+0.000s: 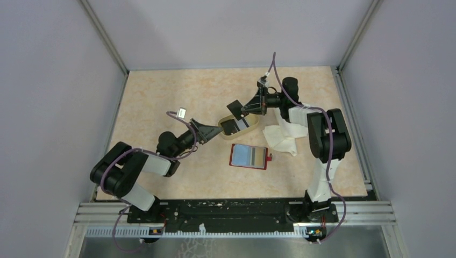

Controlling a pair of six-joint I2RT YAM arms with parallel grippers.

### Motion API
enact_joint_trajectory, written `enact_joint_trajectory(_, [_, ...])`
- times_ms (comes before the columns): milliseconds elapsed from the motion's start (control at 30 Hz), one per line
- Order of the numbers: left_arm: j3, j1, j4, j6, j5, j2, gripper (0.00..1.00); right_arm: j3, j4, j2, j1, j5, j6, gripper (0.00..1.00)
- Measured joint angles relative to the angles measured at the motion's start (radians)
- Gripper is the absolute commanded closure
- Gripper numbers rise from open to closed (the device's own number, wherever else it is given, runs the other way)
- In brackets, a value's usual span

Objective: Put the credit cards into the card holder
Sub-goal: Pick up the credit card from the storage box.

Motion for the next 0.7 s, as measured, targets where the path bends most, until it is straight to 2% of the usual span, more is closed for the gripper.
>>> enact_joint_trajectory(133, [0.051,0.001,0.038,-0.133,0.000,0.055,0.32,-0.009,0.063,-0.015,0.001,-0.006,0.115,1.00])
enact_joint_trajectory(400, [0.157,0.001,0.077,-0.292,0.000,0.181,0.37,-0.023,0.089,-0.022,0.021,-0.008,0.202,1.00])
enact_joint_trajectory(700, [0.238,0.001,0.077,-0.356,-0.017,0.240,0.55,-0.026,0.051,-0.023,0.057,-0.009,0.166,1.00])
